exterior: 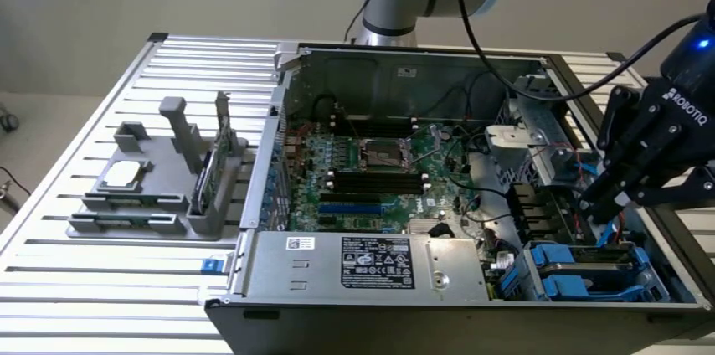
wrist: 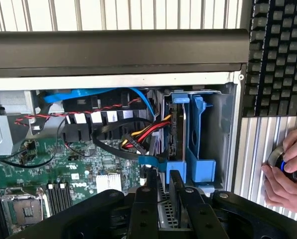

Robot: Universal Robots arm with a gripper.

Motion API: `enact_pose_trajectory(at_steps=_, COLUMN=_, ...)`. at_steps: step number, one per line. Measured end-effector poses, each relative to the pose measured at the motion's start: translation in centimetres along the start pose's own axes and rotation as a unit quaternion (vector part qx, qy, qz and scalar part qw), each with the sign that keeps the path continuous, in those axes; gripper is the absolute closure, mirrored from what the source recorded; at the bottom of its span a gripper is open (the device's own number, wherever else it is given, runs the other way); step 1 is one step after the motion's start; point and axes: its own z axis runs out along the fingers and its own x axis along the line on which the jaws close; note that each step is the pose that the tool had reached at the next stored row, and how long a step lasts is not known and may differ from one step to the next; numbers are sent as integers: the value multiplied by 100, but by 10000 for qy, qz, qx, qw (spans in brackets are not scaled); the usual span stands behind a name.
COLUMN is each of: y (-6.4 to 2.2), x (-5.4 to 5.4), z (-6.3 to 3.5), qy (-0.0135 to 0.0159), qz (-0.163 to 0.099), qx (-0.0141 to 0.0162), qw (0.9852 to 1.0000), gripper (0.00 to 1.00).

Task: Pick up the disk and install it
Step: 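Insert the second disk wire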

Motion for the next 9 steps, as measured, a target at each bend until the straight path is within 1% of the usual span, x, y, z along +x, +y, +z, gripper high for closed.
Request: enact_pose_trajectory(at_steps=9, y=30, x=6, z=55, qy=-5, qz=-37, qx=-3, qw=10000, gripper=75)
